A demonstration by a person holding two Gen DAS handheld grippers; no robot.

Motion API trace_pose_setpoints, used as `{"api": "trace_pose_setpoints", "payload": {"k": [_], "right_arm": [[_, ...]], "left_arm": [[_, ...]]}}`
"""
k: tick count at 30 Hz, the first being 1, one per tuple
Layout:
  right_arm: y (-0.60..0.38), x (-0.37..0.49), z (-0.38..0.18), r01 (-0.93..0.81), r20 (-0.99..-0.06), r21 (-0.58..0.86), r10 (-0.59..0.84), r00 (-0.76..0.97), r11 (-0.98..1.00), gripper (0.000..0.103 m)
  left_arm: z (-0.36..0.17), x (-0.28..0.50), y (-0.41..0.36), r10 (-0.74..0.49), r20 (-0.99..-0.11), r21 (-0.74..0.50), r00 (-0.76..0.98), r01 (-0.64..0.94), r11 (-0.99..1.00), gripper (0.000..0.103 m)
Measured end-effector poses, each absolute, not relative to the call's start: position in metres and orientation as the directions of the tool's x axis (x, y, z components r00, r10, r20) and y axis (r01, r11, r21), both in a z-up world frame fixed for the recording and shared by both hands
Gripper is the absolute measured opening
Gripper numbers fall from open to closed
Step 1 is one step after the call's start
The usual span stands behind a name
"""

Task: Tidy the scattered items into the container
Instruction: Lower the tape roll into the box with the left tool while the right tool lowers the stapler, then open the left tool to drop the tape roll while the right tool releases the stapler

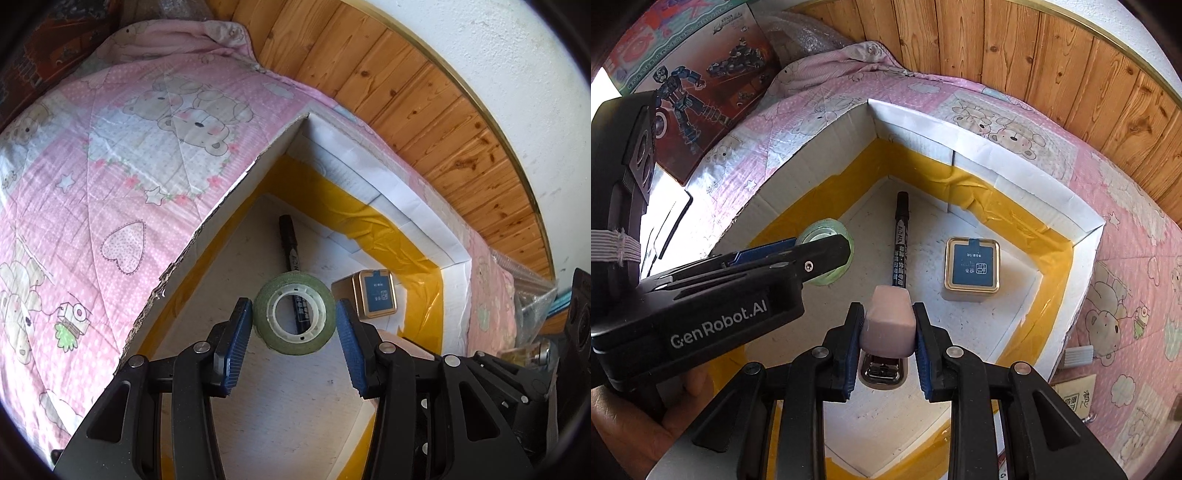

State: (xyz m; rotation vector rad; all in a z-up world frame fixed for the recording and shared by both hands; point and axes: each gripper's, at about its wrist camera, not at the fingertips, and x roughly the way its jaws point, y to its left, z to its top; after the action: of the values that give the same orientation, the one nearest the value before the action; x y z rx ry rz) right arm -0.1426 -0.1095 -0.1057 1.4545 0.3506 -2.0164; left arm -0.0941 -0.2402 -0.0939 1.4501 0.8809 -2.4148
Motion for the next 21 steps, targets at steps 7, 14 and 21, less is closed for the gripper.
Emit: {"api": "trace_pose_setpoints", "payload": {"k": [7,14,21], "right_arm": [[-0.115,-0.155,-0.109,0.626,-0.933,0.128,-0.307,-0.186,-0.769,0.028],[-0.129,-0.162,-0.118,0.65,-0.947,0.089,-0.267,-0.18,-0.755,0.028],[-0.134,-0.172,-0.131,0.651,-0.957,0.073,-0.237,-0.169,-0.756,0.028]], "left_arm": [[-0.097,-0.099,-0.237,0.128,-0.865,-0.362,-0.485,0.428,-0.828,0.048],[-0.098,-0.099,-0.242,0.136,-0.869,-0.364,-0.475,0.428,-0.827,0.049],[-0.11,-0.092,-0.256,0.254,-0.84,-0.493,-0.479,0.481,-0.724,0.048]]}}
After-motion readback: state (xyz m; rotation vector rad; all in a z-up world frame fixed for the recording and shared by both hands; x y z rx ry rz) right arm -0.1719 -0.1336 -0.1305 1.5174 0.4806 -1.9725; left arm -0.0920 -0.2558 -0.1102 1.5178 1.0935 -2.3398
